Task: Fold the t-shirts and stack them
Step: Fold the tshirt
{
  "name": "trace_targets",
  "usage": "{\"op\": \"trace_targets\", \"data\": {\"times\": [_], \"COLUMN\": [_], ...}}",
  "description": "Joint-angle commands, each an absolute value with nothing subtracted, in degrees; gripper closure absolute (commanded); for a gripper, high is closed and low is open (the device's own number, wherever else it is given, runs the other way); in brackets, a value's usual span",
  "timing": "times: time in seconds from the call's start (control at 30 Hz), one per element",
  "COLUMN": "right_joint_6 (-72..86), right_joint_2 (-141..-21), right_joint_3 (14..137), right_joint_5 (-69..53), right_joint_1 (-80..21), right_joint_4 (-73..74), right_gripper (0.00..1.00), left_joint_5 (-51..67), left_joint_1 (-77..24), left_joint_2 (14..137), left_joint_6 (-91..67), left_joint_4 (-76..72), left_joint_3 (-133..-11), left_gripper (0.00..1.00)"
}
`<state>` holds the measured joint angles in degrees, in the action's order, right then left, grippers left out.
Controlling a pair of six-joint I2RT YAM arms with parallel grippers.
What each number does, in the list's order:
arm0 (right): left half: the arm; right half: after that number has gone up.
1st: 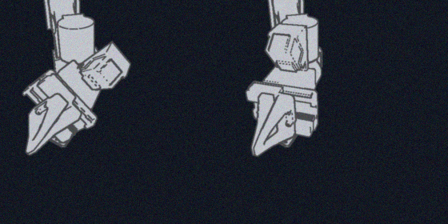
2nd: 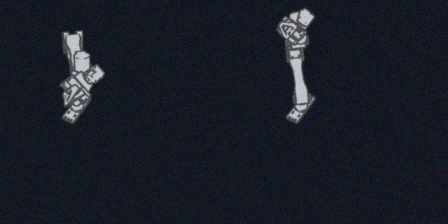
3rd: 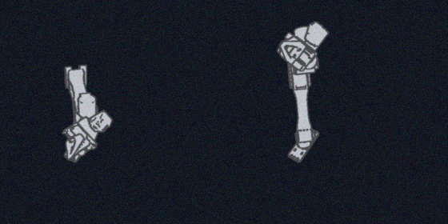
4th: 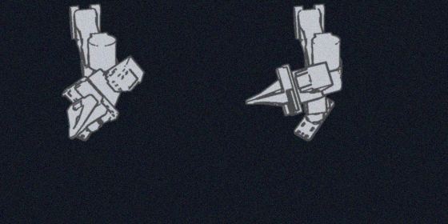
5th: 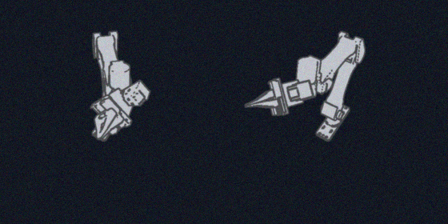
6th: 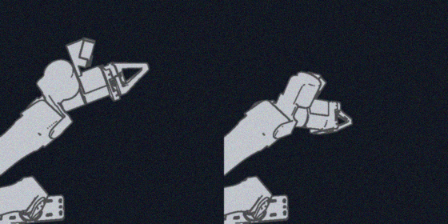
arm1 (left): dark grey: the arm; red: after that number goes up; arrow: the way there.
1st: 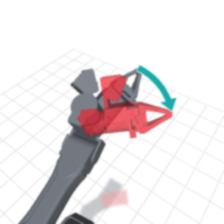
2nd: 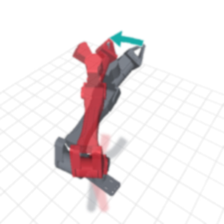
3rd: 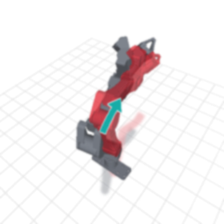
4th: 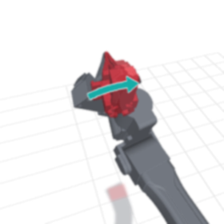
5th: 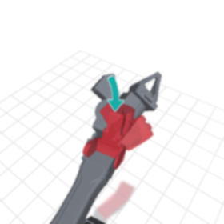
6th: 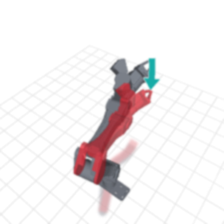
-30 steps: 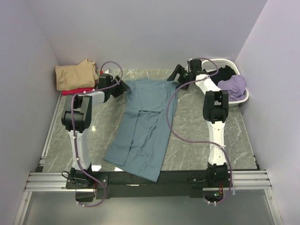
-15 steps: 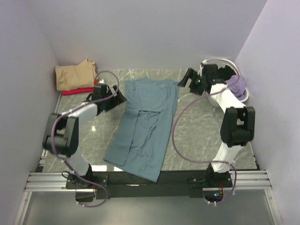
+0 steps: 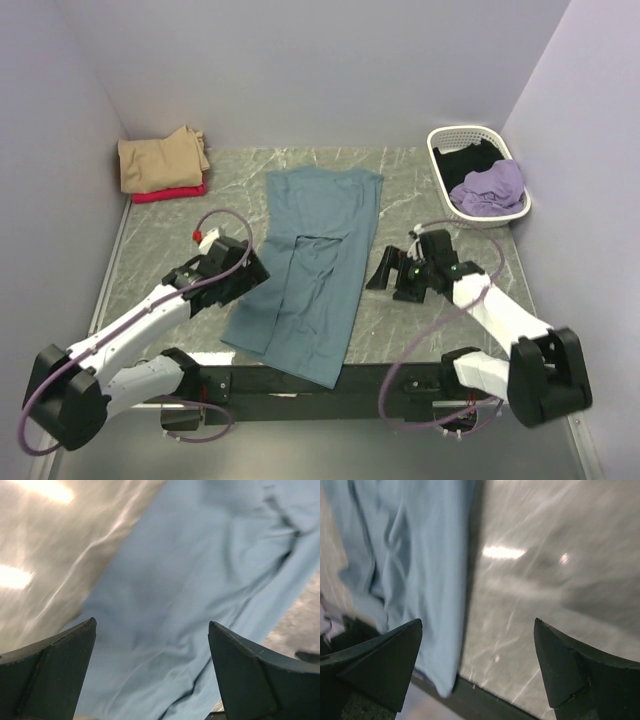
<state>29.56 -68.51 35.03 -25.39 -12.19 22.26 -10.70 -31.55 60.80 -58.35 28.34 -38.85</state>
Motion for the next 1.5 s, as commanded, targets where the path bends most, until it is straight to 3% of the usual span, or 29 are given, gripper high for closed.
{"op": "trace_targets", "data": {"times": [0.0,0.37,0.77,0.9,1.1,1.2,1.23,1.33,1.37,1.4,1.47], "right_joint_6": [36.5,46.7,55.2,58.4,60.6,60.8,61.0,61.6,61.6,61.7,61.5], "right_joint_2": [-60.1,-50.3,-61.9,-64.9,-67.7,-70.9,-72.8,-75.8,-76.2,-77.1,-77.5], "right_joint_3": [29.4,18.3,19.4,19.4,19.9,20.7,20.8,21.5,22.1,22.1,22.5], "right_joint_5": [-26.6,-24.6,-20.0,-18.3,-15.4,-14.2,-14.3,-14.0,-13.6,-12.7,-12.2], "right_joint_1": [-19.5,-32.3,-48.0,-50.5,-53.4,-54.5,-55.2,-56.9,-57.0,-57.3,-57.4], "right_joint_4": [22.1,19.1,8.0,5.0,4.1,3.8,3.2,2.5,2.6,3.0,3.7], "right_gripper": [0.03,0.09,0.09,0.13,0.29,0.43,0.52,0.64,0.7,0.85,0.92], "left_joint_5": [-17.0,-22.2,-25.9,-27.6,-26.1,-24.9,-25.0,-25.2,-25.7,-25.7,-25.8], "left_joint_1": [-35.2,-45.9,-46.1,-46.2,-46.2,-46.2,-46.2,-46.1,-46.2,-46.1,-46.2], "left_joint_2": [55.3,55.6,51.6,48.8,50.6,52.7,53.2,54.1,54.1,53.9,53.1], "left_joint_6": [-71.2,-84.6,-86.6,-85.8,-83.8,-82.9,-82.7,-82.3,-82.2,-82.2,-82.1], "left_joint_4": [42.2,54.0,54.4,54.6,52.3,50.5,50.6,51.2,51.6,51.7,51.9], "left_joint_3": [-36.2,-33.5,-31.8,-32.6,-32.7,-32.6,-32.8,-33.6,-33.7,-33.9,-34.0], "left_gripper": [0.01,0.01,0.01,0.01,0.01,0.01,0.01,0.01,0.01,0.0,0.0]}}
